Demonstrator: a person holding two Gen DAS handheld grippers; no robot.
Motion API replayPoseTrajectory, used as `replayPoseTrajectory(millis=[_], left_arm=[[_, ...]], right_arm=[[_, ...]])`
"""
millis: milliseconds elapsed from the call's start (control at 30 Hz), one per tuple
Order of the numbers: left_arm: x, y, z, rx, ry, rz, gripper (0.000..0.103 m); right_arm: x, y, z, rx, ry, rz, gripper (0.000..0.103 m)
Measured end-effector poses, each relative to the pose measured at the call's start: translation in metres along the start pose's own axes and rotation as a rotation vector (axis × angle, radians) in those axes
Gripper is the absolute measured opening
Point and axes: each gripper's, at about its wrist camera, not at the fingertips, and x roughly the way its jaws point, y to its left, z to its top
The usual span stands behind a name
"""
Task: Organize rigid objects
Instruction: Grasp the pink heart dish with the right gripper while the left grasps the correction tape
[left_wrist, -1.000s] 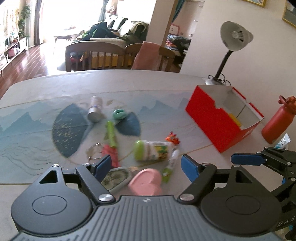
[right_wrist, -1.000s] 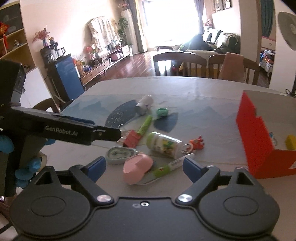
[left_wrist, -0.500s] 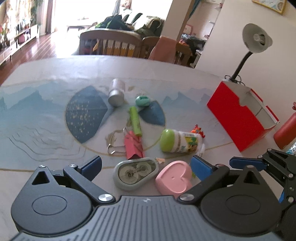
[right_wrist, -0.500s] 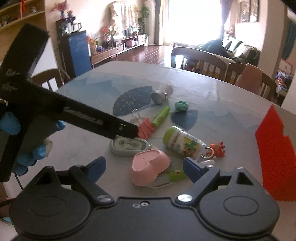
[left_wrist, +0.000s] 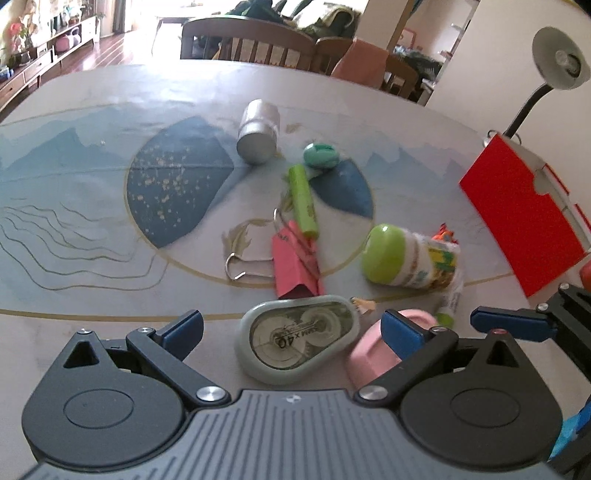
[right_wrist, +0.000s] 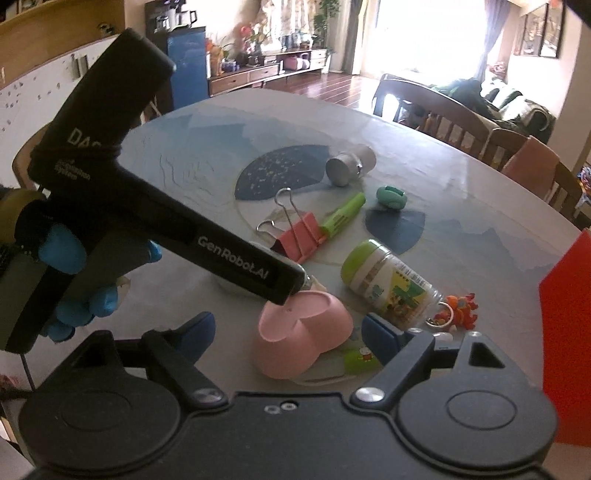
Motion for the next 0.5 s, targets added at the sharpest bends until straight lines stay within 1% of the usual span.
replayPoseTrajectory(millis=[133,233,333,500], left_arm=[[0.004,0.003,0.000,-0.008,-0.010,-0.016,0.103],[0.007,0.004,0.002,0.000,-0.010,-0.013,0.103],[0.006,0.010,0.003,-0.018,-0.016,-0.029,0.103],[0.007,0.006,-0.001,0.050,-0.023,-0.019,0.103]], right_arm=[[0.007,0.000,-0.001,-0.042,0.009,0.012,0.086],[0.014,-0.002,-0.001,-0.062,0.015,0.015,0.086],[0.018,-0.003,-0.002,-0.079,0.019,0.022,0.086],[0.025,-0.002,-0.003,-0.117,0.023,0.020,0.086]])
